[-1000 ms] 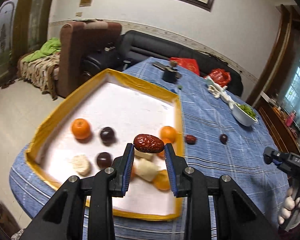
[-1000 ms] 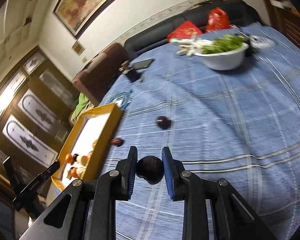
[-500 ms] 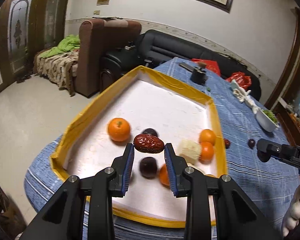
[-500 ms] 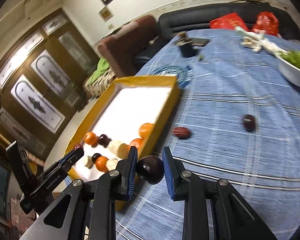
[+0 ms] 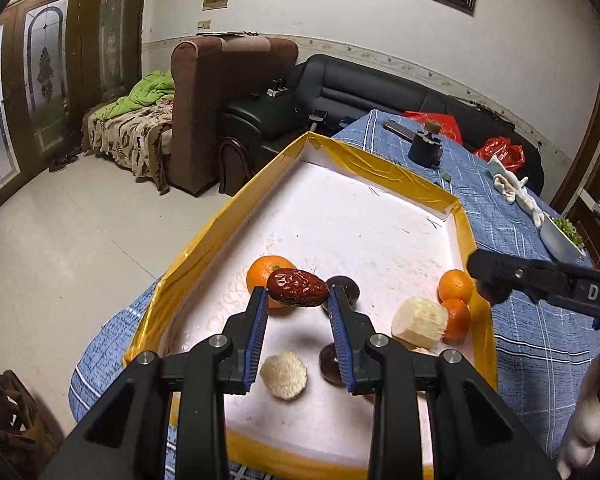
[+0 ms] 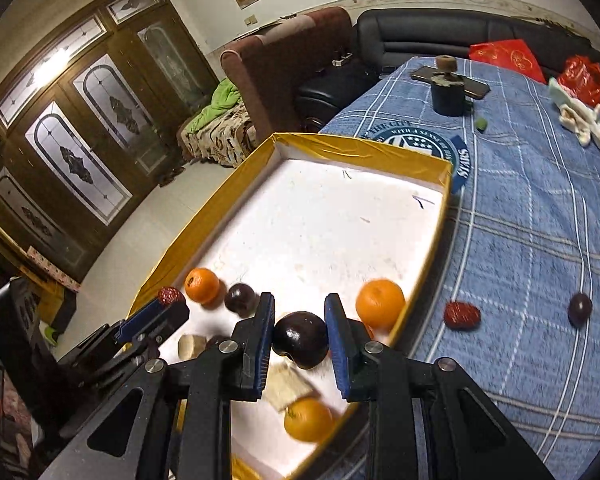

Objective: Organize fruits
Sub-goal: 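Carry the plum and jujube into the tray and open both tools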

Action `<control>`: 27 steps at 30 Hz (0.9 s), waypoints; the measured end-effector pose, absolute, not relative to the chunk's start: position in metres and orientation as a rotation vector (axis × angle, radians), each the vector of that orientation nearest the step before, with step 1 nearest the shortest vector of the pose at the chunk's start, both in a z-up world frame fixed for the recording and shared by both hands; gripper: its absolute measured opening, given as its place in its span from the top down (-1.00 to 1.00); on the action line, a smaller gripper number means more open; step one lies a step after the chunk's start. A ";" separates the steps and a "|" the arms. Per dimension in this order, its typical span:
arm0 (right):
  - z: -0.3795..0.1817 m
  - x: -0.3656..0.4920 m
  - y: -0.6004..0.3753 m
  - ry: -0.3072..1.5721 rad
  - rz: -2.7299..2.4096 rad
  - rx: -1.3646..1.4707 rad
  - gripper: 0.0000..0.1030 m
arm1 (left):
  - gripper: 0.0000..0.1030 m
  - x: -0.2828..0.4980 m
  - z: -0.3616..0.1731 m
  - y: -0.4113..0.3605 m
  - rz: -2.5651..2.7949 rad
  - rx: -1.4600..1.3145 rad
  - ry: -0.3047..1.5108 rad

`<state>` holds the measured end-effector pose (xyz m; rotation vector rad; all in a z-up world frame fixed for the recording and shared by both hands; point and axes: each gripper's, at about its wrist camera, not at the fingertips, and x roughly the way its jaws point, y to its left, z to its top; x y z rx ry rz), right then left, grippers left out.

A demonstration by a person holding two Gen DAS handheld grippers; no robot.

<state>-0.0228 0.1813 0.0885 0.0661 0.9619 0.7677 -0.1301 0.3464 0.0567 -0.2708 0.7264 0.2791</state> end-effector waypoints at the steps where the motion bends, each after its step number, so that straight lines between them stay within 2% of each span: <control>1: 0.089 -0.021 0.183 0.963 0.765 0.060 0.42 | 0.41 -0.129 0.056 0.347 0.280 -0.268 0.729; 18: 0.058 0.011 0.218 1.033 0.722 0.018 0.41 | 0.40 -0.113 0.047 0.353 0.269 -0.255 0.754; 21: 0.056 0.011 0.220 1.040 0.719 0.021 0.41 | 0.21 -0.112 0.048 0.353 0.261 -0.258 0.752; 27: 0.053 0.012 0.222 1.042 0.719 0.015 0.41 | 0.17 -0.110 0.047 0.350 0.256 -0.249 0.746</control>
